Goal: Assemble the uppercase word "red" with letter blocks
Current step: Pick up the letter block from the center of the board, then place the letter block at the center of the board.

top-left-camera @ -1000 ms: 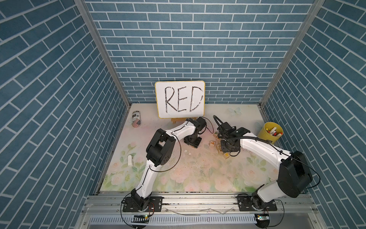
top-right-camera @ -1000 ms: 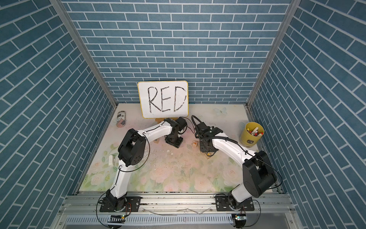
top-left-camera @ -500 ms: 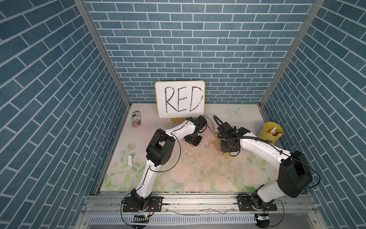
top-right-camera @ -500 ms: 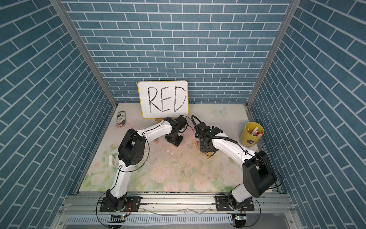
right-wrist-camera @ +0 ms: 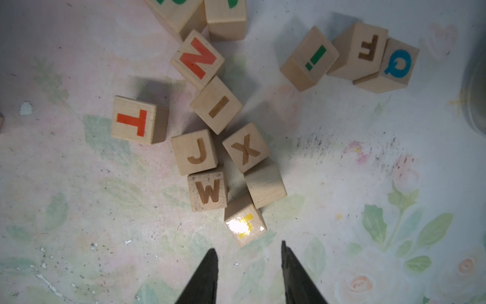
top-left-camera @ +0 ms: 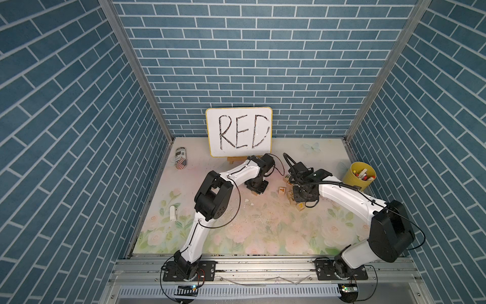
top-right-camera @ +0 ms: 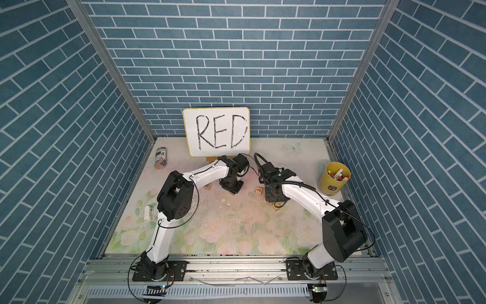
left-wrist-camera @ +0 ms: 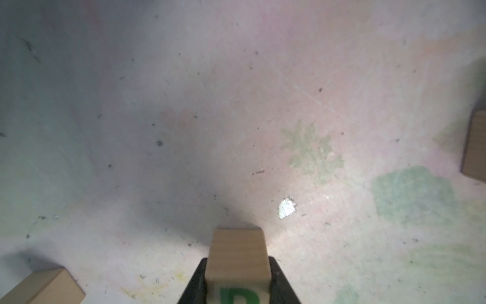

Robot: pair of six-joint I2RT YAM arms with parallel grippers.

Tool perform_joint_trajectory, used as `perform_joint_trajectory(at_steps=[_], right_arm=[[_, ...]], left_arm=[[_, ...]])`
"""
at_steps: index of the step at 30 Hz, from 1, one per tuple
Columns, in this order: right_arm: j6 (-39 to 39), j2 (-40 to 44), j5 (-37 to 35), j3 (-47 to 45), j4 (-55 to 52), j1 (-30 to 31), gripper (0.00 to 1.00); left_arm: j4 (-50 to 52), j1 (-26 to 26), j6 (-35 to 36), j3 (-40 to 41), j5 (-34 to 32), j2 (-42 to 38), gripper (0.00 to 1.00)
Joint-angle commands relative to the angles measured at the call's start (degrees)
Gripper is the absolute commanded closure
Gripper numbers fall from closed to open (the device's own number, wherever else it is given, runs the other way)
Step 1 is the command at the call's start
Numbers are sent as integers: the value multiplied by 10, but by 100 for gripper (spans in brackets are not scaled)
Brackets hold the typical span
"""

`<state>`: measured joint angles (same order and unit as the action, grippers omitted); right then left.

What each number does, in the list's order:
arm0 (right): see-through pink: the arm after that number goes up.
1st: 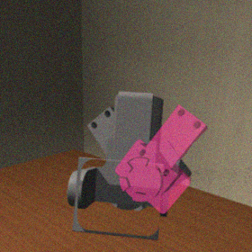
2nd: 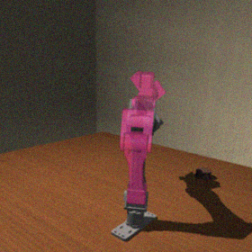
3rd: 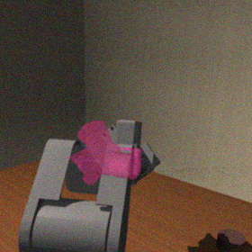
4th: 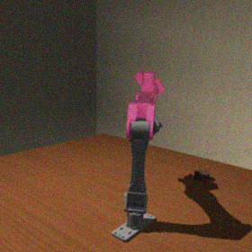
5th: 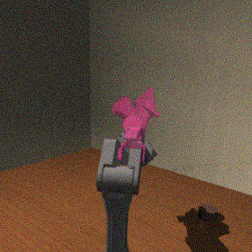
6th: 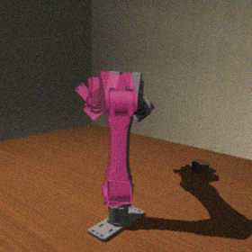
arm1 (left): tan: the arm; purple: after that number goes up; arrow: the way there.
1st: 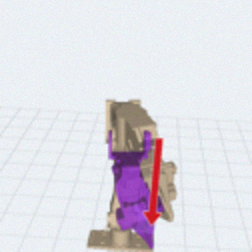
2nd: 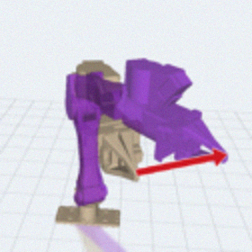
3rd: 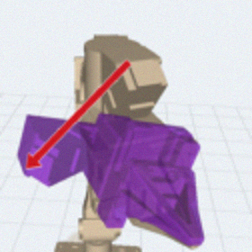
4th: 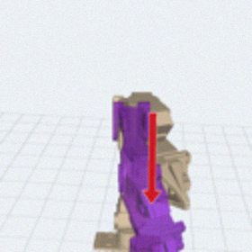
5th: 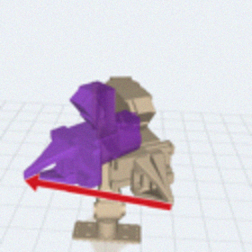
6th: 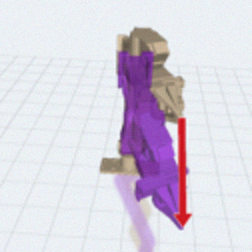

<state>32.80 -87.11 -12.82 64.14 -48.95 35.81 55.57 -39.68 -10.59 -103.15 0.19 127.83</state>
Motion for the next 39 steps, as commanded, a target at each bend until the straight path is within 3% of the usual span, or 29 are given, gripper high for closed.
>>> perform_joint_trajectory(at_steps=[1, 12, 22, 39], right_arm=[[-5, 2, 1, 22, -10, -2, 58], [-2, -27, 24, 39, 6, -1, 59], [-2, -45, 22, 48, 7, -1, 59], [-3, -70, 30, 61, 11, 0, 59]], left_arm=[[7, -1, -8, 20, 8, -32, 82], [-19, 21, -32, 92, 14, -115, 83], [-24, 74, -35, 98, 37, -92, 82], [-22, 87, -41, 88, 61, -48, 80]])
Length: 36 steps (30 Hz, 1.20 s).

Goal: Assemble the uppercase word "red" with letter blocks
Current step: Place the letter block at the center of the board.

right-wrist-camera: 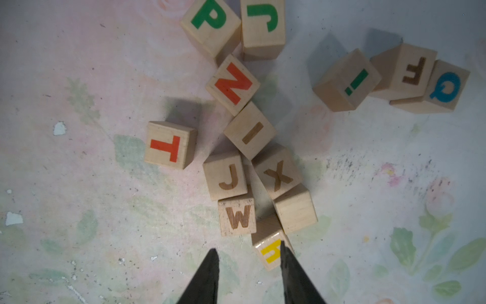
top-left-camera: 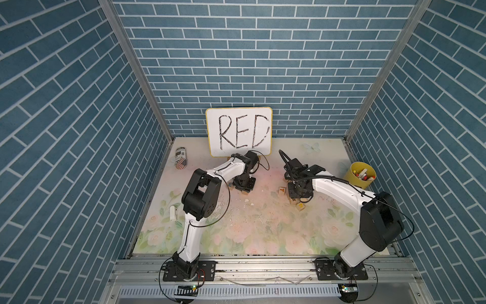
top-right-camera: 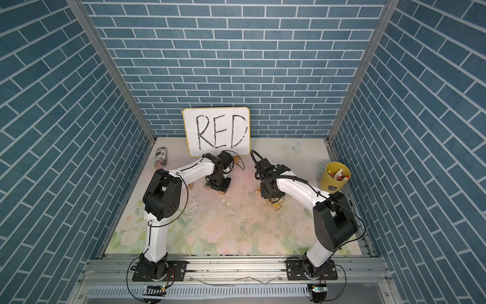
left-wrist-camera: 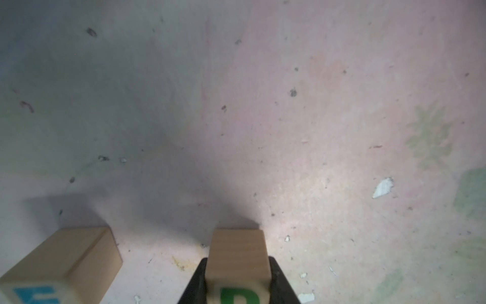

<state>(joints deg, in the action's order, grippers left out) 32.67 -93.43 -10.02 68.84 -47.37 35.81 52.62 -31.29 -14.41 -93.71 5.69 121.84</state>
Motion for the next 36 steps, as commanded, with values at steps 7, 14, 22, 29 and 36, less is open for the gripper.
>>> perform_joint_trajectory(at_steps=[7, 14, 22, 29, 36], right_arm=[[-1, -11, 4, 17, -3, 0, 59], [-2, -11, 4, 16, -3, 0, 59], [-1, -6, 0, 17, -3, 0, 58], [-2, 6, -4, 27, 1, 0, 57], [-58, 56, 83, 56, 105, 0, 53]], left_arm=[[8, 4, -1, -13, 7, 21, 73], [8, 4, 6, -20, 7, 24, 57], [8, 5, 15, -25, 10, 14, 38], [17, 4, 32, -35, 6, -38, 32], [28, 6, 111, -43, -54, -180, 16]])
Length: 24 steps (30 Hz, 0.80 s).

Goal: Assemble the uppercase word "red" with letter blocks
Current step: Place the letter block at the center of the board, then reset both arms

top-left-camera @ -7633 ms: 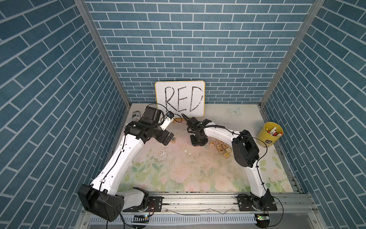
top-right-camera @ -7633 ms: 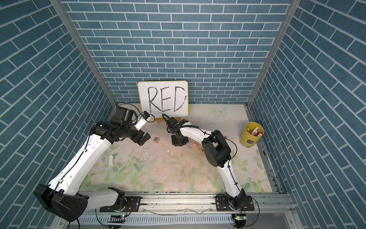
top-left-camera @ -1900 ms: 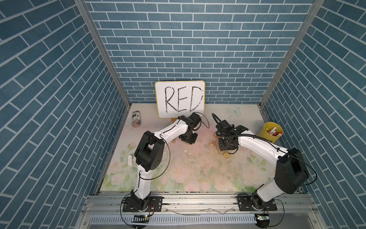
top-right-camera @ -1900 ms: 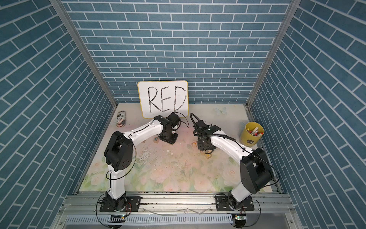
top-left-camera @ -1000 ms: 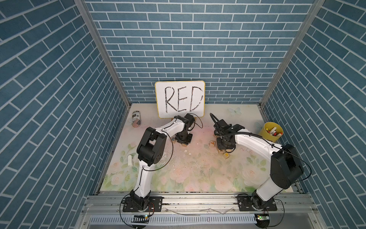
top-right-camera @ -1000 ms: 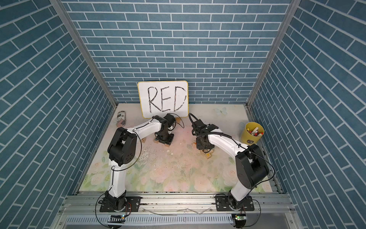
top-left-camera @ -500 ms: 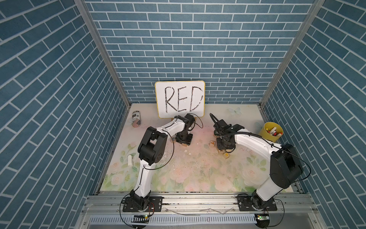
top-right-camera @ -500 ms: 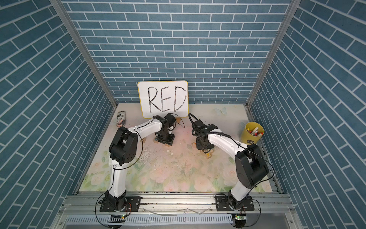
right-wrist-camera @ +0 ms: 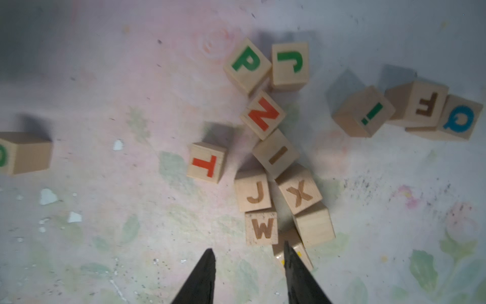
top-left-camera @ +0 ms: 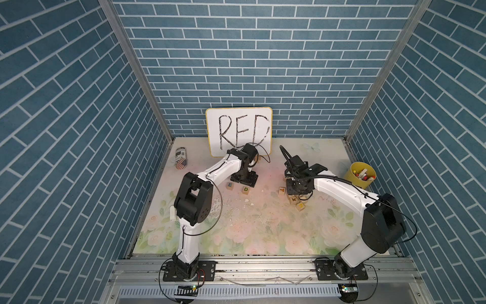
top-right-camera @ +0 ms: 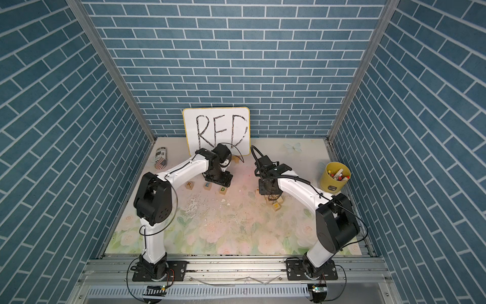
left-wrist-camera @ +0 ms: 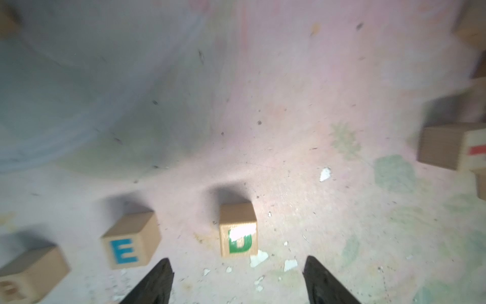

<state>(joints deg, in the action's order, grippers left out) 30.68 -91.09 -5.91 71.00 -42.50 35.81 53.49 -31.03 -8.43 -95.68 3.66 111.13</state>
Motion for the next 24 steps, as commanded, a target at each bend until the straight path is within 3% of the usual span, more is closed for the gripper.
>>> perform_joint_trajectory(at_steps=[1, 4, 6, 11, 16, 19, 21, 22, 24], right_arm=[[-52, 32, 64, 42, 73, 0, 51], [-111, -8, 169, 104, 93, 3, 31], [-133, -37, 164, 143, 90, 5, 30], [-129, -64, 167, 204, 134, -3, 30], [-129, -58, 137, 243, 187, -3, 31], [-139, -67, 78, 271, 163, -4, 39], [-137, -77, 0, 293, 115, -5, 53], [-132, -80, -19, 299, 98, -10, 54], [-129, -78, 12, 294, 89, -28, 49]], left_arm=[[19, 4, 70, -22, -39, -98, 15], [8, 7, 136, -12, -66, -187, 6], [-10, 12, 177, 9, -91, -252, 1], [-72, 35, 192, 85, -148, -394, 1], [-134, 64, 167, 186, -156, -486, 1], [-158, 95, 139, 244, -135, -517, 1], [-196, 121, 120, 295, -129, -538, 1], [-220, 138, 107, 321, -124, -549, 1], [-268, 198, 79, 373, -68, -560, 1]])
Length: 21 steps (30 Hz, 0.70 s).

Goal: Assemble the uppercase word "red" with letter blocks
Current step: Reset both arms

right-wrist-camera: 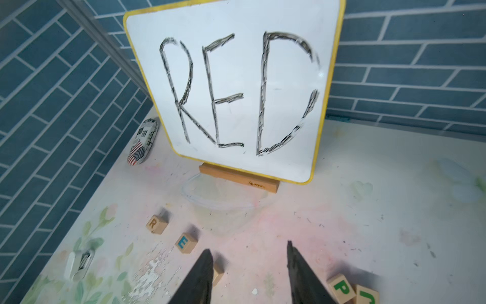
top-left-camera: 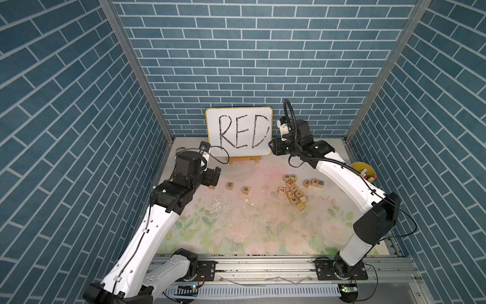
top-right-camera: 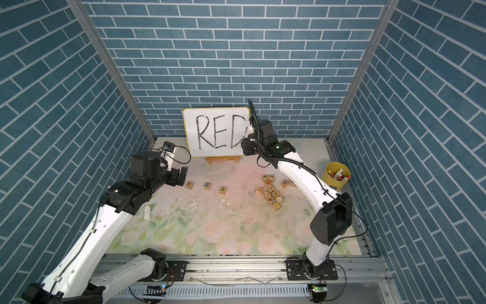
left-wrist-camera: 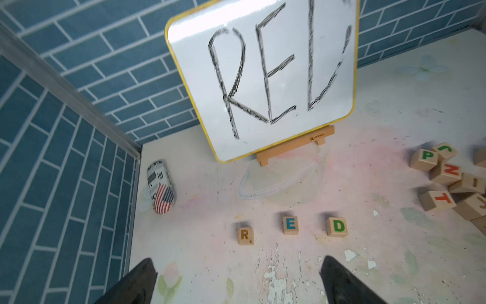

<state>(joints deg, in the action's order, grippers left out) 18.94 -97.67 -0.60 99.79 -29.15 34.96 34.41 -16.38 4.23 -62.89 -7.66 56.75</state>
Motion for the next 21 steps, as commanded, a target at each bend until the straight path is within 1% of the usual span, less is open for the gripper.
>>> perform_joint_trajectory(at_steps=[1, 2, 3, 5, 7, 8, 11, 14, 15, 17, 19, 21], right_arm=[[-9, -6, -31, -1, -44, -24, 47], [-11, 3, -20, -14, -40, -28, 43], [-14, 17, -14, -32, -32, -31, 38], [-21, 44, 0, -71, -14, -38, 26], [-22, 72, 9, -114, 3, -45, 11], [-20, 88, 19, -140, 17, -53, 2], [-12, 145, 17, -235, 77, -71, 1], [-35, 211, -32, -329, 138, -77, 1], [-52, 229, -49, -357, 156, -77, 1], [-77, 251, -83, -393, 159, -79, 1], [-94, 264, -93, -419, 158, -84, 1], [-90, 283, -98, -460, 179, -90, 1]], left_arm=[[-91, 79, -63, 60, 72, -16, 1], [-107, 110, -70, 76, 110, -13, 1], [-125, 131, -69, 90, 132, -8, 1], [-161, 154, -74, 116, 137, 3, 1], [-204, 168, -63, 142, 151, 16, 1], [-227, 171, -60, 155, 149, 24, 1], [-296, 173, -48, 193, 159, 39, 1], [-352, 173, -42, 217, 170, 53, 1], [-362, 173, -37, 218, 179, 58, 0], [-369, 172, -19, 218, 201, 68, 1], [-376, 170, -7, 219, 207, 77, 1], [-385, 168, 6, 222, 206, 89, 1]])
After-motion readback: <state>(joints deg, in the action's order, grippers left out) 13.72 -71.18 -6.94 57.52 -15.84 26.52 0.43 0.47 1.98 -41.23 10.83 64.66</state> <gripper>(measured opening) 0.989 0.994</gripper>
